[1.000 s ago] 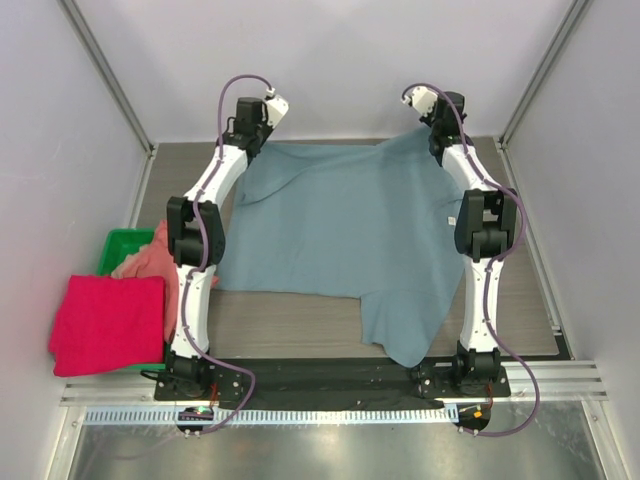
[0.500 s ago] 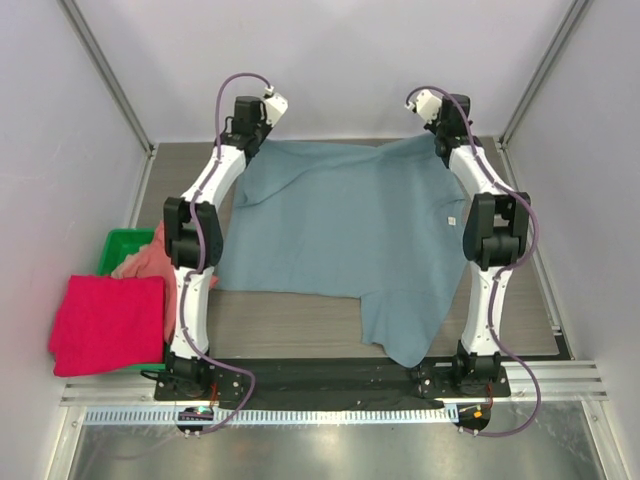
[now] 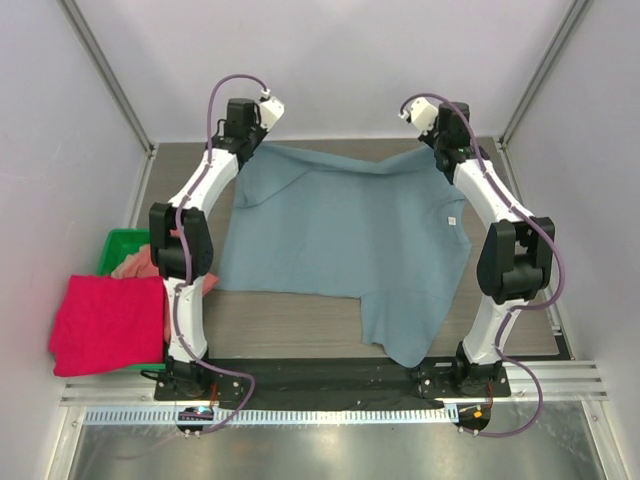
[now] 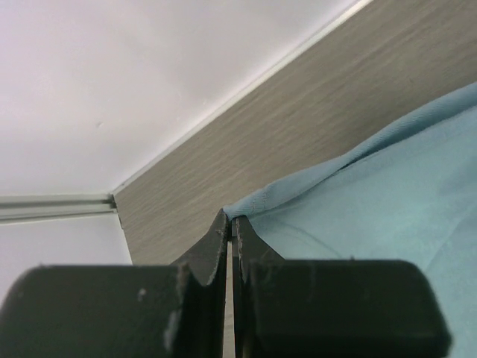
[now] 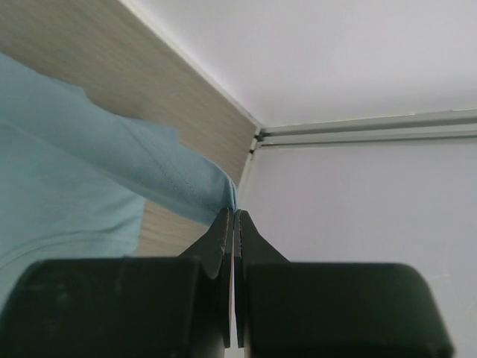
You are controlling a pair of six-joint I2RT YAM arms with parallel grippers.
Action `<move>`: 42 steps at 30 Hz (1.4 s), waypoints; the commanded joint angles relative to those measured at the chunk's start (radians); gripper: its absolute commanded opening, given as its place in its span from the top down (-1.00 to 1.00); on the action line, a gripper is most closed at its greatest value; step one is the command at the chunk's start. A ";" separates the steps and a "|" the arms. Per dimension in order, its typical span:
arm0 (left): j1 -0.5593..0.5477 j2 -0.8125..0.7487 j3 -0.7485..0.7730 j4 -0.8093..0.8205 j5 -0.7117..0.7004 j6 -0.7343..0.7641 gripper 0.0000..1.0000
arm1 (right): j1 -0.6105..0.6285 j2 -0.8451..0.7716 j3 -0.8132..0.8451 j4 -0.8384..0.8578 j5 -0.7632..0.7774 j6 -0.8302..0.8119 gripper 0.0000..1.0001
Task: Fold and stack the t-shirts
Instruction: Fold the tshirt
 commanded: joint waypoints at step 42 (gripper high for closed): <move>0.110 -0.024 0.057 -0.368 0.138 -0.241 -0.23 | -0.085 0.011 0.113 -0.424 -0.207 0.426 0.26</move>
